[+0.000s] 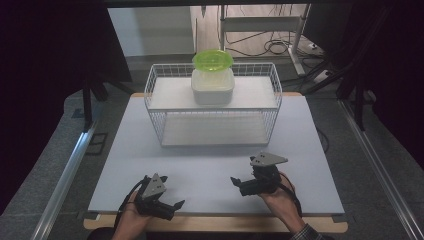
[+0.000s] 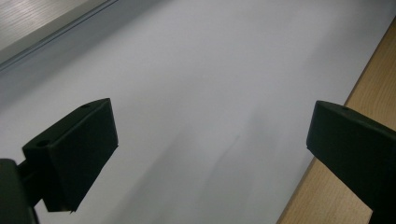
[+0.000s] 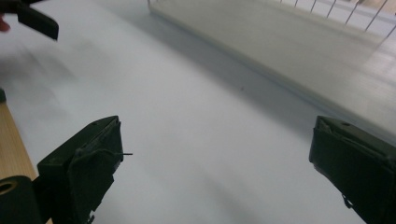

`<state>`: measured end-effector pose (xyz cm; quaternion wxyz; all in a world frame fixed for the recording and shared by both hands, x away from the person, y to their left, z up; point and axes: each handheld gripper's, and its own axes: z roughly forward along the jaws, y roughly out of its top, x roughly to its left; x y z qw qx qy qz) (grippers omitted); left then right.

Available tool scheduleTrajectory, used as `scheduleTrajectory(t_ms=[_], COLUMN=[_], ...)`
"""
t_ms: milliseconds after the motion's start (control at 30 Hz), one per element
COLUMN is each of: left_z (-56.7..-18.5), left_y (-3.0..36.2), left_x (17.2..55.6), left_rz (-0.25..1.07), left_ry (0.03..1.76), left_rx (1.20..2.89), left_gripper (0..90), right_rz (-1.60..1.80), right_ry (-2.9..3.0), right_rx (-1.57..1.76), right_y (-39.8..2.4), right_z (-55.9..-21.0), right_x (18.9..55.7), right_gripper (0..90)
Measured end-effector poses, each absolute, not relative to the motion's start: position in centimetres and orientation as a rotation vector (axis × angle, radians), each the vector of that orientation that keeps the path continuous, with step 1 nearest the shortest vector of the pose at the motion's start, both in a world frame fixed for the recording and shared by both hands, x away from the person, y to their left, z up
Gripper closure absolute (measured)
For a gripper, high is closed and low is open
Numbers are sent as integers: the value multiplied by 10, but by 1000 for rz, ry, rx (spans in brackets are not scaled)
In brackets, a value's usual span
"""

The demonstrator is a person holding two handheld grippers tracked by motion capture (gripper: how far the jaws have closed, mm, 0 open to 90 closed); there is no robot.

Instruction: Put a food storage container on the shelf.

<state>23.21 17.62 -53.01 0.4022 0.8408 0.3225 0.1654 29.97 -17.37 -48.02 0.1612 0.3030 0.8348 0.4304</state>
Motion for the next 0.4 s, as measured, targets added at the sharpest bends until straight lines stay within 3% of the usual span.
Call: scheduleTrajectory(t_ms=[400], left_z=[-531], left_y=[175], left_x=[233], left_rz=[417], left_ry=[817], left_rx=[2134], left_gripper=[17], right_rz=[1113], right_ry=[2468], right_rx=[948], right_y=[-178], right_z=[-508], right_x=[299], right_gripper=[30])
